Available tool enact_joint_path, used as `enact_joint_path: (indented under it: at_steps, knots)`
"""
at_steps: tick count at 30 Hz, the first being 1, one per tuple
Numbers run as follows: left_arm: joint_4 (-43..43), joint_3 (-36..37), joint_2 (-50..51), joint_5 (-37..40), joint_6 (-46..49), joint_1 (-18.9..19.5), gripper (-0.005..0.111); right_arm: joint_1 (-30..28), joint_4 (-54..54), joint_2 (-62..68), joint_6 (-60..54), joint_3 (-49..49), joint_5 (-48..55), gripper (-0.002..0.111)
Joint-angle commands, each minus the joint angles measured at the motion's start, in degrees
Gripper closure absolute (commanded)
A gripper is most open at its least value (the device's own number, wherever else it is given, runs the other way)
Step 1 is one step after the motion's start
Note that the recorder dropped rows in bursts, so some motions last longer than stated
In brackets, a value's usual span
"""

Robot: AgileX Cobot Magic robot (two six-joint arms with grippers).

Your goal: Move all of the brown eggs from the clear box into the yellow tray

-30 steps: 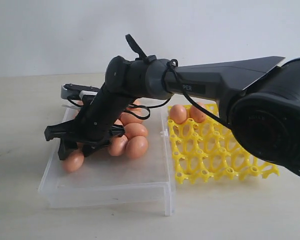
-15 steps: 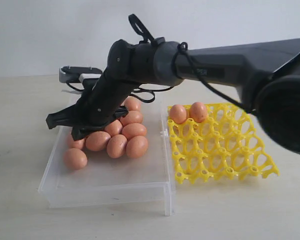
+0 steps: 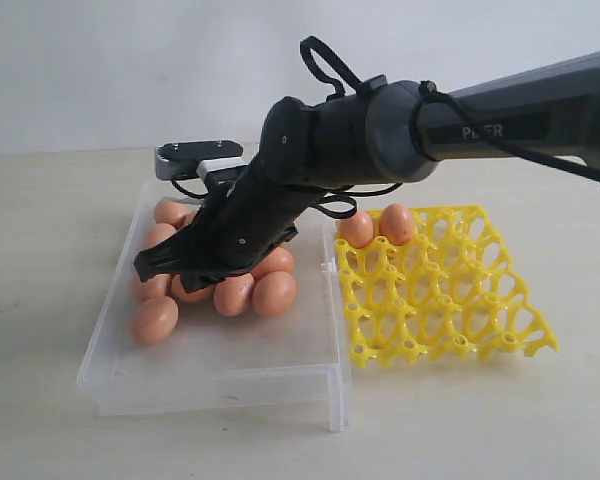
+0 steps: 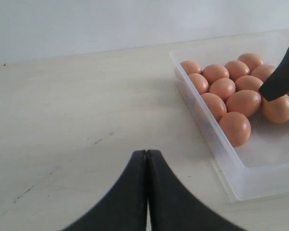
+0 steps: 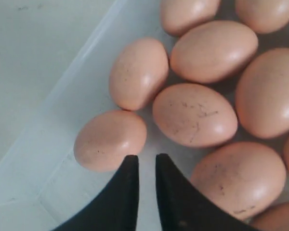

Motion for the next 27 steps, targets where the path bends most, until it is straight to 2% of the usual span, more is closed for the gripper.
enact_joint_path:
  at_steps: [1,3,5,16,27]
  knots:
    - [-0.16,-0.23,-0.32,-0.56,0.02,-0.25,0.107,-2.6,-0.32,0.83,1.27,-0.84,4.07,0.069]
    - [-0.16,-0.23,-0.32,-0.56,0.02,-0.25,0.107,-3.69,-0.32,1.75,2.31,-1.24,5.28,0.058]
    - [-0.16,-0.23,-0.32,-0.56,0.02,-0.25,0.107,-4.7,-0.43,2.15,3.38,-1.24,5.28,0.052]
    - [-0.16,-0.23,-0.32,-0.56,0.02,-0.25,0.107,-7.95,0.08,2.74,6.92,-1.24,4.4,0.052]
    - [-0.16,-0.23,-0.32,-0.56,0.02,-0.25,0.107,-8.24,2.49,3.87,8.67,-1.24,5.44,0.052]
